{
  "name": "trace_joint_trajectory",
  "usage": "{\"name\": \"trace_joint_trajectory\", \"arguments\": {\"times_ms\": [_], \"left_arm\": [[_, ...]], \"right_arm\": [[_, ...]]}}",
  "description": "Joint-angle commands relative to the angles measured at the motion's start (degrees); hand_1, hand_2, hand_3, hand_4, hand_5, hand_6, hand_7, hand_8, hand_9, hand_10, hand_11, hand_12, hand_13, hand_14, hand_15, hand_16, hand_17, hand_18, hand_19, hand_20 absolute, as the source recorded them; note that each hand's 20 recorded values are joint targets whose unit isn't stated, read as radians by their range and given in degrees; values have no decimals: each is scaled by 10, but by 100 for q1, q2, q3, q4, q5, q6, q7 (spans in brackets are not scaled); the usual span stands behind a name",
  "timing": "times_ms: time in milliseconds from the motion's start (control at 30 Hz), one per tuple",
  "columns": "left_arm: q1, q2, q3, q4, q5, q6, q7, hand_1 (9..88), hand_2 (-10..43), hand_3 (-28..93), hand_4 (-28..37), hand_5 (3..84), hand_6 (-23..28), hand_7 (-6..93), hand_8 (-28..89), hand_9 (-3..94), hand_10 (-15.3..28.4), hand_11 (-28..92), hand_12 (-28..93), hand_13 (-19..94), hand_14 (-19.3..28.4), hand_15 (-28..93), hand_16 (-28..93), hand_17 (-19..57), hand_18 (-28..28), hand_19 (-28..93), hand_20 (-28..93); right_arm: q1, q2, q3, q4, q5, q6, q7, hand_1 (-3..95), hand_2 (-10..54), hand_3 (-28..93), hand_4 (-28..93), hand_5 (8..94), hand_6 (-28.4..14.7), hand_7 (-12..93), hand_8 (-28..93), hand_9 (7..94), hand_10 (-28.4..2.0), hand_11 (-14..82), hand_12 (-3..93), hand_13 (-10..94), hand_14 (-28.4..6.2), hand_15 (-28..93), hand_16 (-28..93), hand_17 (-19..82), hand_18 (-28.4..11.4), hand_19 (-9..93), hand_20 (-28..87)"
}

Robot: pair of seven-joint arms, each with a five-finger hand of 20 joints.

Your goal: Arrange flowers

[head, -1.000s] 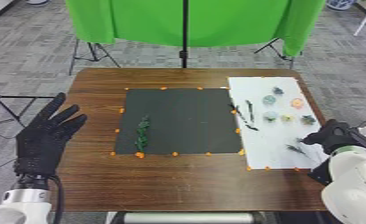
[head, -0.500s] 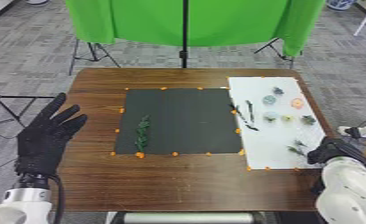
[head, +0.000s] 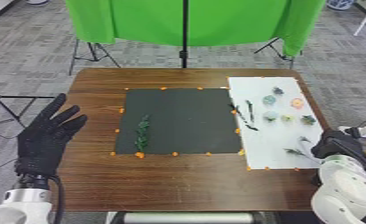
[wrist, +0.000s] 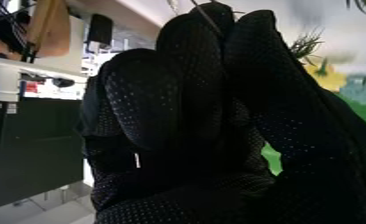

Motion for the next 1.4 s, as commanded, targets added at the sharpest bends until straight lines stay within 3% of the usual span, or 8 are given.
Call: {"name": "trace_joint_trajectory", "arguments": {"times_ms": [33,233,367,467,667,800,1067,1400], "left_arm": [[67,-38,-12,-9,22,-24,-62,227,52,793,-269,342,65,129,-100,337,185,210,116,267,274,500,-67,-64,284,529,181],[150,-21,-59,-52,27,4,-29,228,53,792,-268,342,65,129,-101,337,185,210,115,266,274,500,-67,-64,284,528,181],[209,-12,-137,-93,21,33,-10,227,53,792,-267,342,65,129,-100,337,186,211,115,267,274,500,-67,-64,284,528,181],[190,51,-170,-100,14,48,21,227,53,792,-266,341,65,128,-100,337,186,211,116,268,274,502,-67,-64,284,528,181],[47,-22,-126,-68,42,-6,-191,228,52,793,-267,342,66,129,-100,337,185,211,116,268,273,500,-68,-64,284,529,182],[-63,-28,-87,-52,69,-27,-302,230,53,792,-266,342,66,129,-100,337,185,212,116,267,275,502,-68,-64,284,529,182],[-85,-88,-153,-42,105,-60,-441,230,52,793,-263,342,67,128,-100,337,186,212,115,268,274,502,-68,-64,284,529,183],[-210,3,-70,0,77,-87,-413,231,51,793,-260,343,67,128,-100,337,186,211,115,268,273,501,-68,-64,284,529,183]], "right_arm": [[77,29,235,-393,-88,257,-212,547,-94,708,-283,843,-19,255,49,830,-105,454,251,805,-85,683,156,373,-245,924,234],[666,-237,-88,-775,-111,139,-517,547,-95,718,-283,853,-23,245,60,839,-108,454,254,810,-87,684,161,377,-247,930,238],[1781,-663,-1069,-808,-146,-26,-794,546,-95,725,-283,856,-25,240,66,842,-109,458,255,812,-87,688,163,380,-251,931,251],[2821,-1153,-2145,-533,-218,61,-941,546,-95,725,-283,857,-27,238,68,843,-111,460,254,813,-88,691,164,382,-253,932,257],[4294,-2278,-3874,513,-263,127,-956,537,-95,726,-283,862,-29,239,77,842,-114,481,245,818,-90,701,166,386,-255,932,277],[4662,-2703,-4365,1002,-287,-5,-892,533,-95,723,-283,865,-28,243,80,840,-116,493,238,817,-92,704,167,386,-256,932,285],[4902,-3092,-4830,1698,-256,-261,-564,528,-95,726,-283,869,-28,251,81,841,-118,512,228,817,-96,716,169,388,-259,932,298],[4925,-3359,-5024,2051,-81,-855,-331,517,-95,715,-277,891,-24,257,89,864,-123,531,208,833,-102,732,169,405,-270,932,344]]}}
